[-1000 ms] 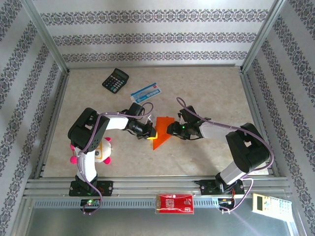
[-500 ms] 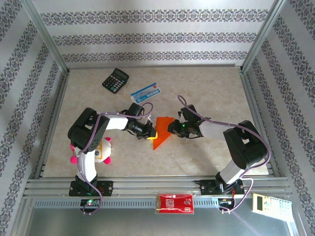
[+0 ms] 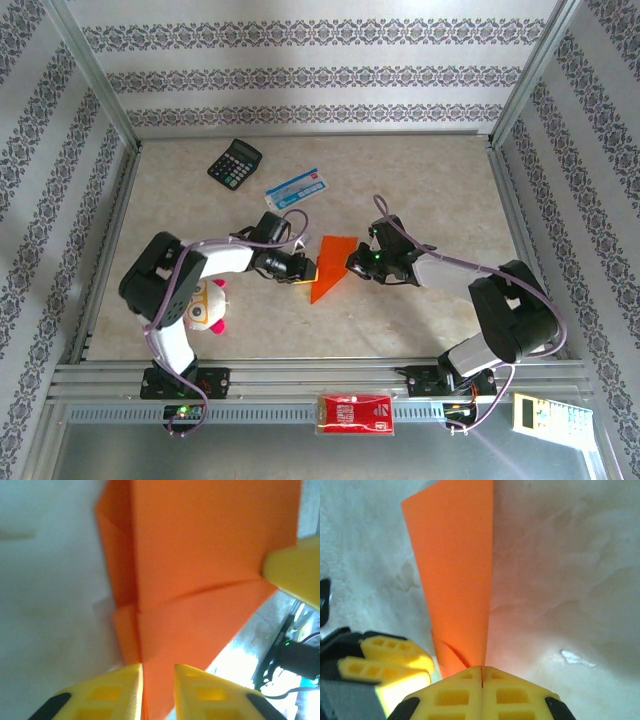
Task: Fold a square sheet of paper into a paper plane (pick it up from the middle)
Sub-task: Fold the wing for the fifth time at the center of the table.
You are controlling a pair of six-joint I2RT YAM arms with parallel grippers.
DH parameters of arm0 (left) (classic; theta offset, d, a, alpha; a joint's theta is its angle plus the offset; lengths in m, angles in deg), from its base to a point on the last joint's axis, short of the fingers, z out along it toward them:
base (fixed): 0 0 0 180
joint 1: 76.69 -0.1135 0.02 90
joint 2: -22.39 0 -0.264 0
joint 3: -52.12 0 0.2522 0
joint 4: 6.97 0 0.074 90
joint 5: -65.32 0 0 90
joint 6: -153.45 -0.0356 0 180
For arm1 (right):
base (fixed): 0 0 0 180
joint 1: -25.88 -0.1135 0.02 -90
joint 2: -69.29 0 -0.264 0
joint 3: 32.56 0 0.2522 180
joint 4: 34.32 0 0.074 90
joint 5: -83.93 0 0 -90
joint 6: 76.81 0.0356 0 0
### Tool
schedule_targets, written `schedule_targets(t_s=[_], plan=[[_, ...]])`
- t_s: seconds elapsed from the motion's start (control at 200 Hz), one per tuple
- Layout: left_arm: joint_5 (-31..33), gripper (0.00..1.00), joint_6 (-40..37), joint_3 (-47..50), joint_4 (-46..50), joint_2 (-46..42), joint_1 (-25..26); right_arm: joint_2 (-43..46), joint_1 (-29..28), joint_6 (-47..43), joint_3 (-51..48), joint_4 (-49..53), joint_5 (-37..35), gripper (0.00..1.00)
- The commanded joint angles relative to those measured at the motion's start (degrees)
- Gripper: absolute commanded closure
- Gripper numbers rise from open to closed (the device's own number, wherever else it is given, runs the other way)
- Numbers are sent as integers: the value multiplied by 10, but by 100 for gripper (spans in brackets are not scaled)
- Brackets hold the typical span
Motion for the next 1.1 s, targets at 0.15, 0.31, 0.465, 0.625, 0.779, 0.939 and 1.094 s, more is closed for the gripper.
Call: schedule_targets(t_s=[0.15,0.31,0.465,0.625,0.779,0.939,1.094], plan=[[223,56,-105,72,-64,-133,114,38,-27,120,-21,-12,-22,100],[324,48,-158,78,-64,-146,172,41,-31,149,-26,-26,-12,100],[388,44,-190,70,-59,-130,206,48,-32,165,-30,-34,-9,100],[428,44,-205,43,-34,-102,222,54,-33,177,-37,-37,-9,100],[442,46,-212,31,-30,-87,233,50,-34,185,-39,-48,-4,100],[452,51,-213,19,-24,-66,235,45,-36,191,-41,-55,-1,100],[468,51,-213,10,-14,-55,235,43,-38,193,-40,-59,2,100]])
